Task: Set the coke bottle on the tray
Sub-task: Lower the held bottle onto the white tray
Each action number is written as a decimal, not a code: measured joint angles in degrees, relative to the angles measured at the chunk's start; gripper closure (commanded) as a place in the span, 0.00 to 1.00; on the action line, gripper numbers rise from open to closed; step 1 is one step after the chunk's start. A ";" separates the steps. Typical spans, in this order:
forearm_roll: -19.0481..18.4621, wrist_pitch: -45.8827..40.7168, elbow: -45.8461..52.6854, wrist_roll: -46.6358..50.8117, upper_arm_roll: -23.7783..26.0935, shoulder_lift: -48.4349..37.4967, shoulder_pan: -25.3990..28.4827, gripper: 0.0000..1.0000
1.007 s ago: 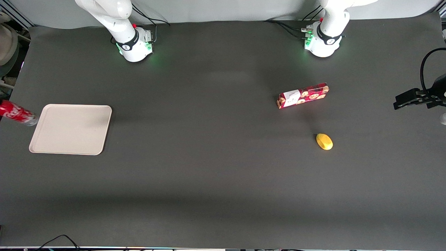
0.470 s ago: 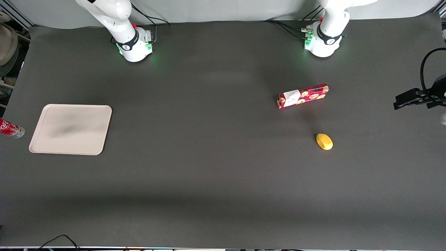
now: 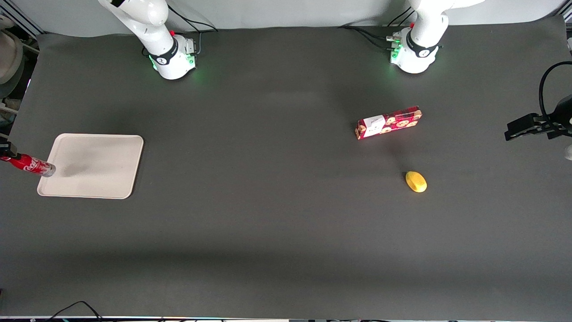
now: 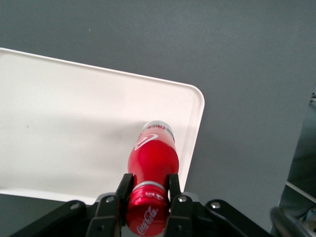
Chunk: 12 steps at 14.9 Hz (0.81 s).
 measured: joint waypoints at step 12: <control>0.02 7.28 -4.54 -3.43 -0.23 2.94 -2.28 0.00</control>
